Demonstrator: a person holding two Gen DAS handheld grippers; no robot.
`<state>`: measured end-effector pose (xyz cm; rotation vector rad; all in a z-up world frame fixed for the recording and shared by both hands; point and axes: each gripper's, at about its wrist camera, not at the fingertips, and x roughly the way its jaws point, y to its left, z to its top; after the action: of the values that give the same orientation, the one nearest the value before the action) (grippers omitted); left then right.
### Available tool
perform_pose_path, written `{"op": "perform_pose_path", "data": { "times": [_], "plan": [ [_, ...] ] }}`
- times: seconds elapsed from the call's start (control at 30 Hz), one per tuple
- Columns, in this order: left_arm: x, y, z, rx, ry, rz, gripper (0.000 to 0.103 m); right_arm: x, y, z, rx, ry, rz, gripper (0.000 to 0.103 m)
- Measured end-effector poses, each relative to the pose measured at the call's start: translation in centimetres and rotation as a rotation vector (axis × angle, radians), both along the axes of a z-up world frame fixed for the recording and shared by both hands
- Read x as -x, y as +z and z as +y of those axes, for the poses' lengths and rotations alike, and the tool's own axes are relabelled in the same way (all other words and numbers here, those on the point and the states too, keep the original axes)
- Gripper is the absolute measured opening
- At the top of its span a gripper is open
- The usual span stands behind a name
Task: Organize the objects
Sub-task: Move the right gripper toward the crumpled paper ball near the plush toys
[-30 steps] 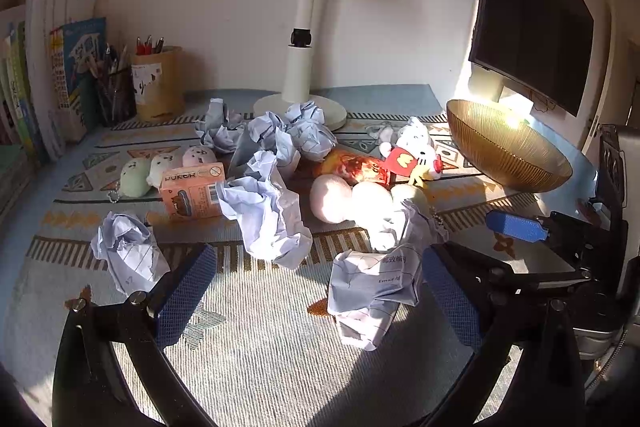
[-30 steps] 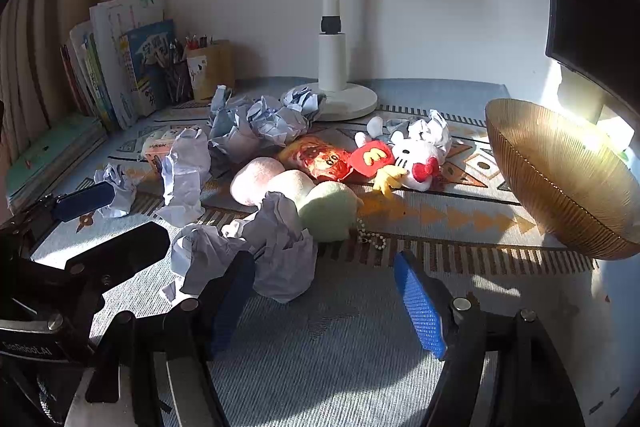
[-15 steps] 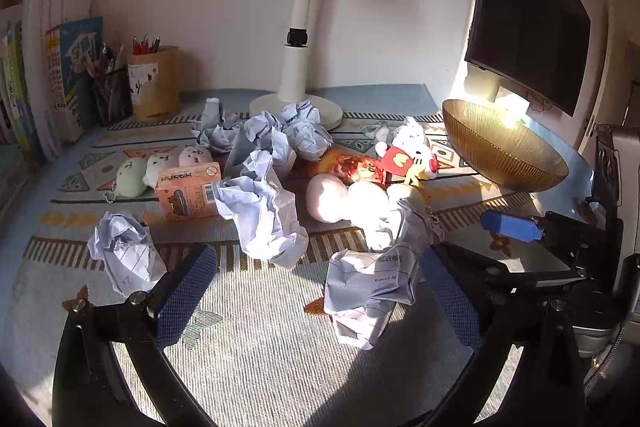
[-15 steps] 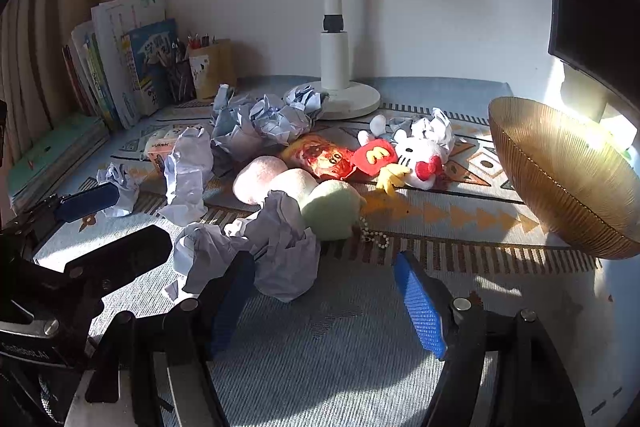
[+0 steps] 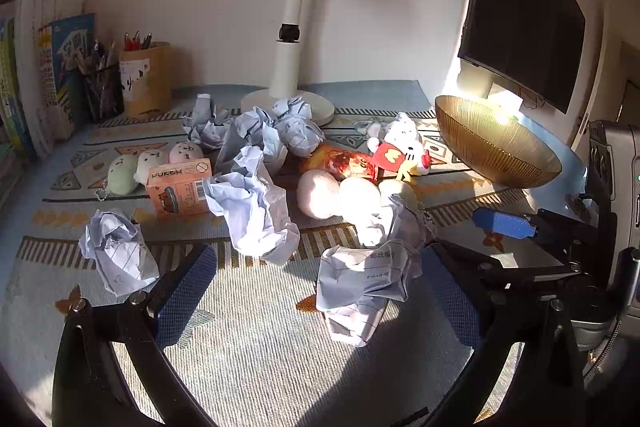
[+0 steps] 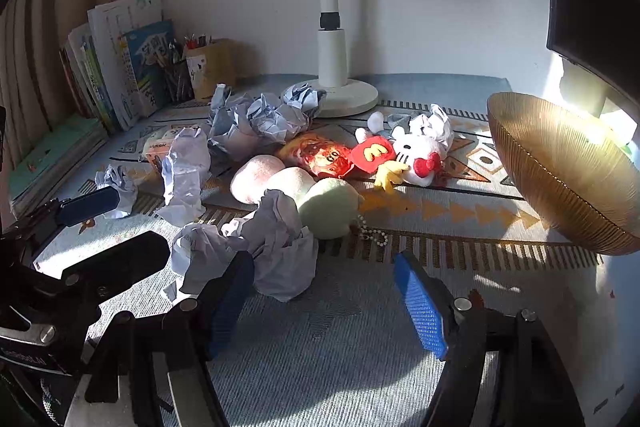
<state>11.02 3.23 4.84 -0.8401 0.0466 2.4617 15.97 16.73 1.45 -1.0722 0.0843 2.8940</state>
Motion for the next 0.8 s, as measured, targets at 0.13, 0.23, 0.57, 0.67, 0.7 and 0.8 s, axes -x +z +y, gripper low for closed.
{"op": "perform_pose_path", "data": {
  "times": [0.13,0.23,0.57,0.67,0.7,0.8],
  "plan": [
    [-0.02,0.00,0.00,0.001,-0.001,0.001,0.102,-0.01,-0.01,0.00,0.000,0.000,0.000,0.071],
    [0.00,0.00,-0.01,0.000,-0.001,0.000,0.102,-0.02,-0.02,0.01,0.000,0.000,0.000,0.071],
    [0.11,-0.12,-0.11,0.004,0.000,-0.008,0.102,0.05,-0.11,0.07,0.001,0.003,-0.008,0.071],
    [0.07,-0.09,-0.11,0.004,0.001,-0.007,0.102,0.10,-0.10,0.13,0.002,0.000,-0.008,0.071],
    [0.07,-0.09,-0.10,0.004,0.000,-0.008,0.102,0.10,-0.09,0.13,0.002,0.001,-0.008,0.071],
    [0.06,-0.09,-0.08,0.004,-0.001,-0.008,0.102,0.10,-0.08,0.12,0.002,0.001,-0.009,0.071]
  ]
}}
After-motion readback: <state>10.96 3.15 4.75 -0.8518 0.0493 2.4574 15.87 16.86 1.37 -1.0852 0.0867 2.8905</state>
